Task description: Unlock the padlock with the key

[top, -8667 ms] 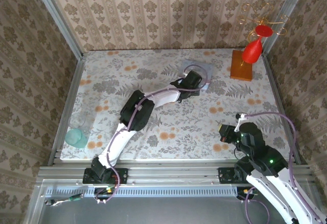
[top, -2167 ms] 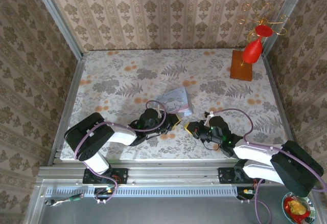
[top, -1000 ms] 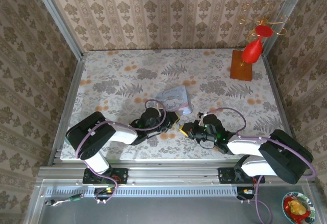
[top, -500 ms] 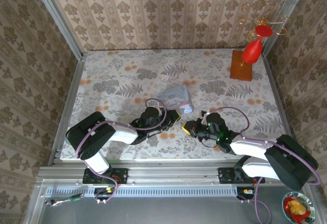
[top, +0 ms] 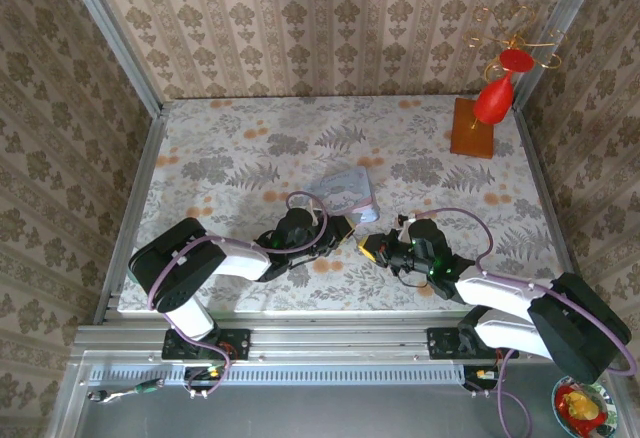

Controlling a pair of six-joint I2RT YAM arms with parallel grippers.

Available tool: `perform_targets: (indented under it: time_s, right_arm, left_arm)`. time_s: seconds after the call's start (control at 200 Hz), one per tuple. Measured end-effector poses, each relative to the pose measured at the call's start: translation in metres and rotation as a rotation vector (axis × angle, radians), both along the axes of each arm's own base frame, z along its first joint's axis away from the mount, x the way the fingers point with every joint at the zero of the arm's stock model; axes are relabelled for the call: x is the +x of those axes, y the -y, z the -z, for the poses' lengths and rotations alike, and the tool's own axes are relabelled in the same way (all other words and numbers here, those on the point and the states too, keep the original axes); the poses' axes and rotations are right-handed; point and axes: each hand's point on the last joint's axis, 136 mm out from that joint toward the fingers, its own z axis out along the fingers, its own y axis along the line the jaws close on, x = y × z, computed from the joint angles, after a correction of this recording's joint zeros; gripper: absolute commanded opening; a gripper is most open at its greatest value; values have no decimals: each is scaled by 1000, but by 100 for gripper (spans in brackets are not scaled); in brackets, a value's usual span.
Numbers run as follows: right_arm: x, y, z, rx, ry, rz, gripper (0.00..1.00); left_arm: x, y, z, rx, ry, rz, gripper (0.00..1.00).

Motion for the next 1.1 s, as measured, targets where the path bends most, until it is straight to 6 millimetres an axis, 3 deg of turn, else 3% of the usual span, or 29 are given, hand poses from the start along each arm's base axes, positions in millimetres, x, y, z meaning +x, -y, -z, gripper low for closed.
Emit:
perform_targets:
  time_s: [0.345,1.1]
  right_arm:
    - [17,15,8,-4,-17,67,0]
    - [14,8,13,-35,-15,102,0]
  left_arm:
    - [-6,3,1,20,-8,29,2]
    - [-6,1,5,40,-7,29,2]
